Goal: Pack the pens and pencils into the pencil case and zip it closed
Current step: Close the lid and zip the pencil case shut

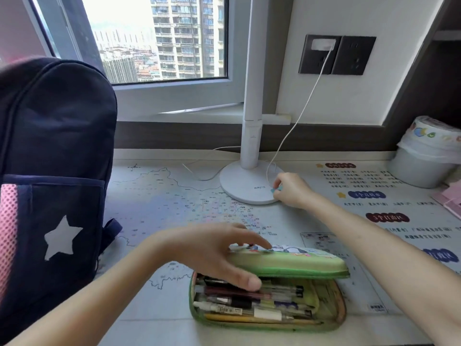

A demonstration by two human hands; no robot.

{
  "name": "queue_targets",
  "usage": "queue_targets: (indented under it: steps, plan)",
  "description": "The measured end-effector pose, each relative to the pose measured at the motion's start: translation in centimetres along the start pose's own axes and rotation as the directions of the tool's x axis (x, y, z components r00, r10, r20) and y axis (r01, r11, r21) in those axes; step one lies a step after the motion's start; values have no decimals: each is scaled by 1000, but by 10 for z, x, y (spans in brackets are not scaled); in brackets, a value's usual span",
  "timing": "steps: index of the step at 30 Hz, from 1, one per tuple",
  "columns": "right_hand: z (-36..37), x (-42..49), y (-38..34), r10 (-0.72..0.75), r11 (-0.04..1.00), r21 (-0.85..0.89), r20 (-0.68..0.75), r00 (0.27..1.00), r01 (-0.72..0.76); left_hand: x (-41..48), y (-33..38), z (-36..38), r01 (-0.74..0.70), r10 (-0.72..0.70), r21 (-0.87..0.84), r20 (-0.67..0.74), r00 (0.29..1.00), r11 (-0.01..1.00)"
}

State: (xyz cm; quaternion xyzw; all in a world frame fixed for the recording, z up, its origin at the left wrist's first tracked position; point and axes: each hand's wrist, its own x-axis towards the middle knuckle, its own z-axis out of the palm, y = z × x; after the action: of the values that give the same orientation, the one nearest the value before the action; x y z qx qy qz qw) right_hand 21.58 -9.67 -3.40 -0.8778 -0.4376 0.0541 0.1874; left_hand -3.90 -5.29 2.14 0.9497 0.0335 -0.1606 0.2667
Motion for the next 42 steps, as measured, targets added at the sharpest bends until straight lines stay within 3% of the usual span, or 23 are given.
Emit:
queue_targets:
  steps: [4, 7, 11, 13, 16, 20, 27, 34, 39, 42]
  plan:
    - [-32, -36, 2, 41, 929, 370, -51, 998, -20, 7, 7, 20, 24, 3, 330, -83, 997, 944]
    - [-61, -81, -1, 37, 842, 536, -181, 983, 67, 9, 5, 27, 121, -16, 325, -308, 951, 938]
    - [-83, -150, -1, 65, 831, 540, -334, 940, 134, 15, -15, 18, 213, -32, 203, -646, 762, 956]
    - [-79, -176, -1, 38, 872, 482, -241, 970, 86, 23, -24, 14, 245, -57, 151, -735, 675, 958]
    - [-53, -194, 1, 14, 942, 336, -59, 998, 6, 39, -32, 9, 303, -96, 129, -772, 628, 944]
    - [-10, -184, 14, -23, 995, 92, -92, 996, 31, 52, -38, -1, 310, -113, 115, -770, 628, 944]
    - [4, -169, 14, -90, 993, 44, -293, 952, 108, 60, -36, -5, 305, -80, 154, -770, 634, 940]
    - [8, -178, 16, -153, 983, 86, -113, 982, 163, 61, -27, -7, 322, -104, 151, -750, 653, 935]
    - [-11, -199, 18, -169, 976, 115, -117, 979, 182, 47, -13, -3, 204, -128, 63, -594, 794, 977]
    - [-14, -200, 23, -96, 978, 170, -135, 986, 118, 40, -11, 4, 192, -108, 76, -605, 789, 978]
